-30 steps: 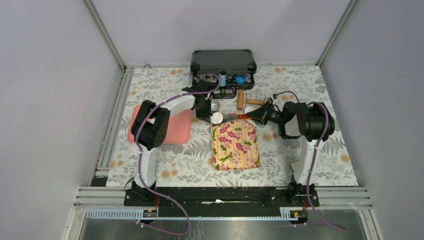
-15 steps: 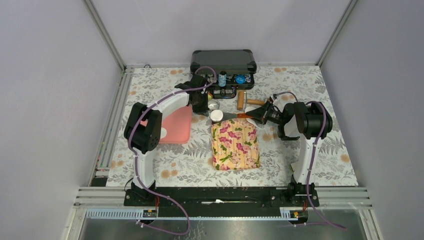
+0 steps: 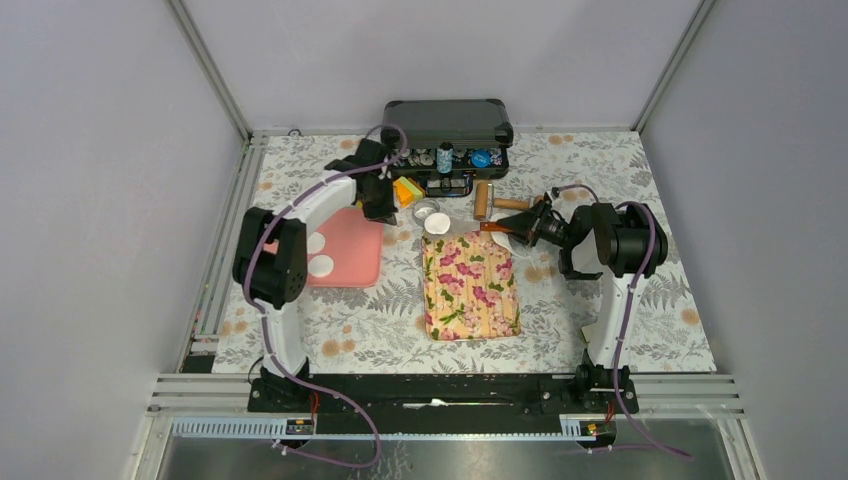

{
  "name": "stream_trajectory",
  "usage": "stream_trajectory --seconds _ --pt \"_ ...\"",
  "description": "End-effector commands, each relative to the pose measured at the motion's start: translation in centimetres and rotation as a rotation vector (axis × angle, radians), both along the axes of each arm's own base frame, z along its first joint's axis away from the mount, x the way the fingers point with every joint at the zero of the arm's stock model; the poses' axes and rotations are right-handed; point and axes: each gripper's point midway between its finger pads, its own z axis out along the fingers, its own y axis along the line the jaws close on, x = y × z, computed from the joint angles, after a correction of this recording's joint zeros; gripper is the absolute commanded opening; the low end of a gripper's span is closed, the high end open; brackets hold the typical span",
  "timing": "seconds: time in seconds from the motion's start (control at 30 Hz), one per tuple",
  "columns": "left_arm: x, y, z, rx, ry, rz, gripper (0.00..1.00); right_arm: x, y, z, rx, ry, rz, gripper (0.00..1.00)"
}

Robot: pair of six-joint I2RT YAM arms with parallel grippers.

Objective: Roll out the dumpling wrappers from the dough
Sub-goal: Place the dumpling wrapper on the plate.

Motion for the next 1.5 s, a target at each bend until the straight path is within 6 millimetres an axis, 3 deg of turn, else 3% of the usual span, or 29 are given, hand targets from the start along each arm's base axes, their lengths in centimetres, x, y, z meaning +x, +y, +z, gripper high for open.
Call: stream_trajectory --seconds 0.0,0.13,0.23,0.27,0.4,0.57,0.87,1.07,1.23,1.47 --pt "2.6 4.5 7.0 -0.015 -0.173 0.074 0.03 0.4 0.2 6.4 0.007 -0.288 0.027 0.00" --pt "3.0 9.7 9.4 0.004 -0.228 0.158 0.08 0.7 0.7 8.2 0.011 -0.331 0.028 0.00" --pt "2.7 14.1 10.2 0.017 -0.239 0.235 0.16 0.4 2.6 8.9 0.010 -0.345 0.066 0.00" --pt "2.5 16.1 10.3 0.016 -0.243 0.274 0.23 0.4 3.1 9.1 0.008 -0.349 0.073 0.00" --pt "1.4 22.3 10.5 0.044 -0.262 0.366 0.64 0.6 5.5 9.7 -0.001 -0.361 0.108 0.00" --pt "-0.9 28.5 9.7 0.038 -0.234 0.453 0.95 1.6 9.5 10.3 -0.021 -0.381 0.143 0.00" --pt "-5.1 32.5 6.9 -0.107 -0.154 0.453 0.99 3.2 17.7 8.9 -0.056 -0.358 0.220 0.00" --pt "-6.9 32.3 6.0 -0.152 -0.141 0.470 0.99 3.7 21.8 6.0 -0.072 -0.305 0.271 0.00" --pt "-7.3 31.8 6.6 -0.153 -0.183 0.480 0.99 5.3 23.4 3.2 -0.063 -0.254 0.292 0.00" --pt "-7.6 32.0 7.0 -0.123 -0.206 0.485 0.99 6.9 24.2 -0.2 -0.161 -0.230 0.318 0.00"
